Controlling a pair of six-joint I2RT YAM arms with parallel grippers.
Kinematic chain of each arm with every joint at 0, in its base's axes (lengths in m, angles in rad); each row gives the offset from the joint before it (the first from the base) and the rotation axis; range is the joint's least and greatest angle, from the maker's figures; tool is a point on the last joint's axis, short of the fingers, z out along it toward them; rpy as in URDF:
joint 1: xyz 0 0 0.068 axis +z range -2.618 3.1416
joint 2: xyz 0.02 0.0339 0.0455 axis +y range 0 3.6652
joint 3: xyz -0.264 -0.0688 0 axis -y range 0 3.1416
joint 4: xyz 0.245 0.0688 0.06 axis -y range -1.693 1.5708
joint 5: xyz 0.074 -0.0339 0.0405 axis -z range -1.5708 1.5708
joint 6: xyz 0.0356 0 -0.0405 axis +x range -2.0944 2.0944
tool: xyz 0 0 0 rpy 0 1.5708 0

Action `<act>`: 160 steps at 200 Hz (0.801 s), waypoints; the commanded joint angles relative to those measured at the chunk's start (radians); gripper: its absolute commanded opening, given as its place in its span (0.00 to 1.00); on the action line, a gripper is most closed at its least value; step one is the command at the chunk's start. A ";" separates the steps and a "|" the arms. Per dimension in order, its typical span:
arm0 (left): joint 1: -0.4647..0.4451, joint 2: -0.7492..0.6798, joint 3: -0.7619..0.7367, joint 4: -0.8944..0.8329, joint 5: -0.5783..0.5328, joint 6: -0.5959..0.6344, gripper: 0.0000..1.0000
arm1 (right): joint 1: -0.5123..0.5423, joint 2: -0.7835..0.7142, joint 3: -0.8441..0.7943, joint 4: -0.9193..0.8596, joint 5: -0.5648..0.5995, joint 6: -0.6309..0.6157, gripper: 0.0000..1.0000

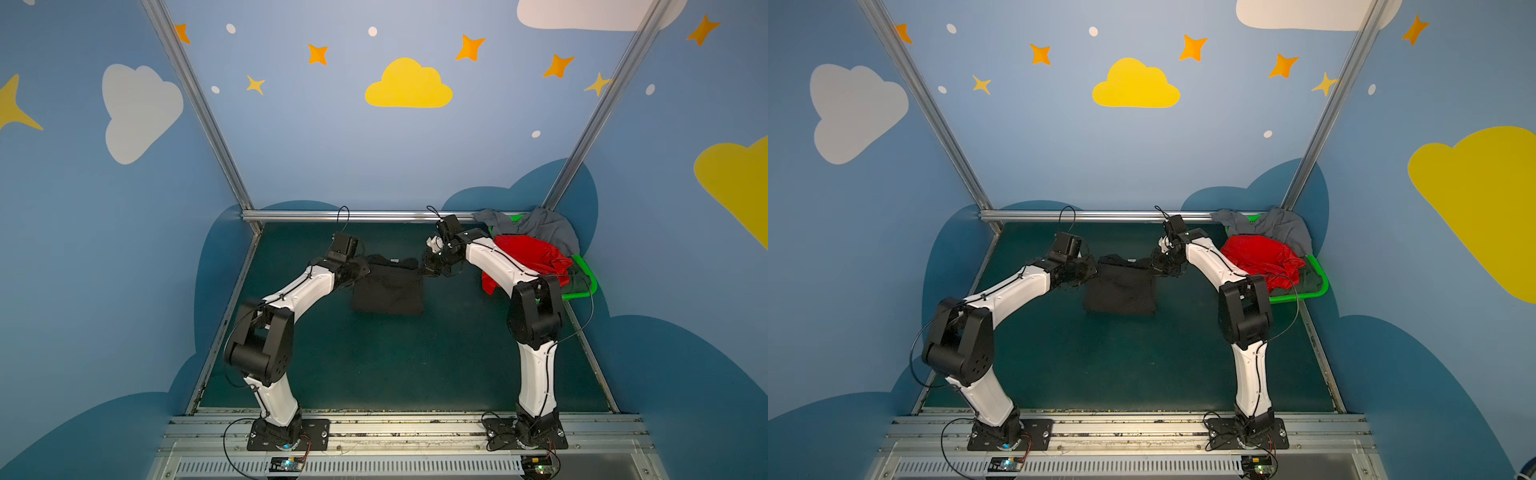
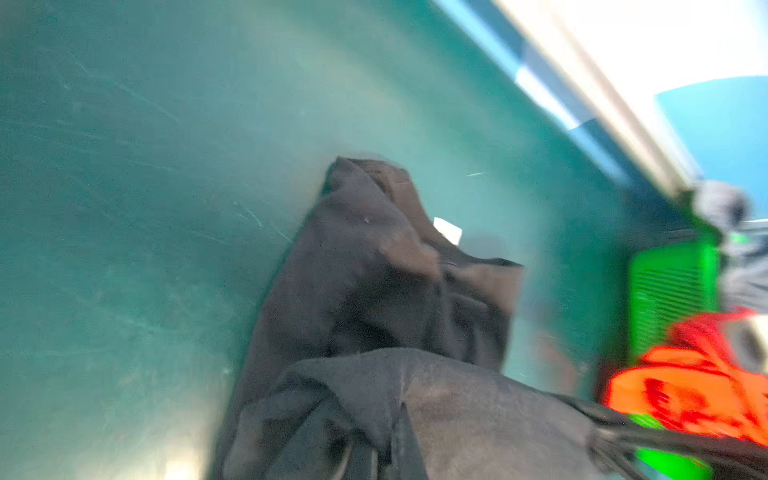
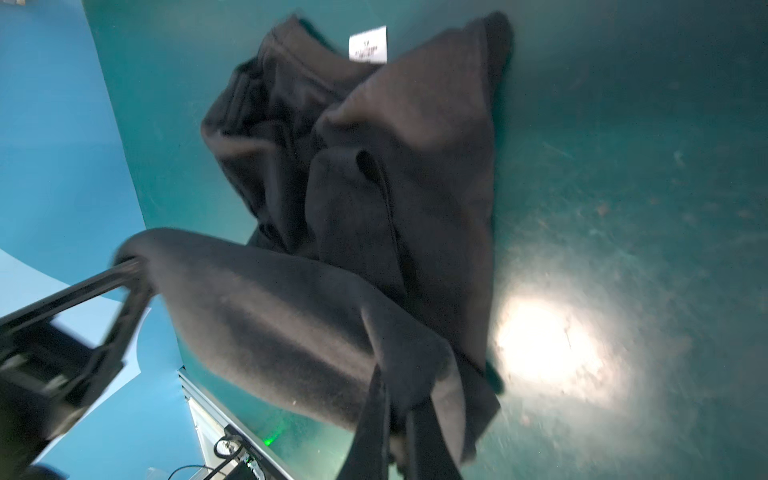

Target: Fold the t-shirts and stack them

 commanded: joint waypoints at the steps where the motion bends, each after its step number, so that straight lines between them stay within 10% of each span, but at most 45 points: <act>1: 0.003 -0.093 -0.018 0.027 0.003 0.001 0.03 | 0.003 -0.114 -0.025 -0.002 -0.005 0.003 0.00; 160: -0.207 -0.608 -0.218 -0.095 -0.154 -0.012 0.03 | 0.192 -0.567 -0.260 -0.034 0.073 0.044 0.00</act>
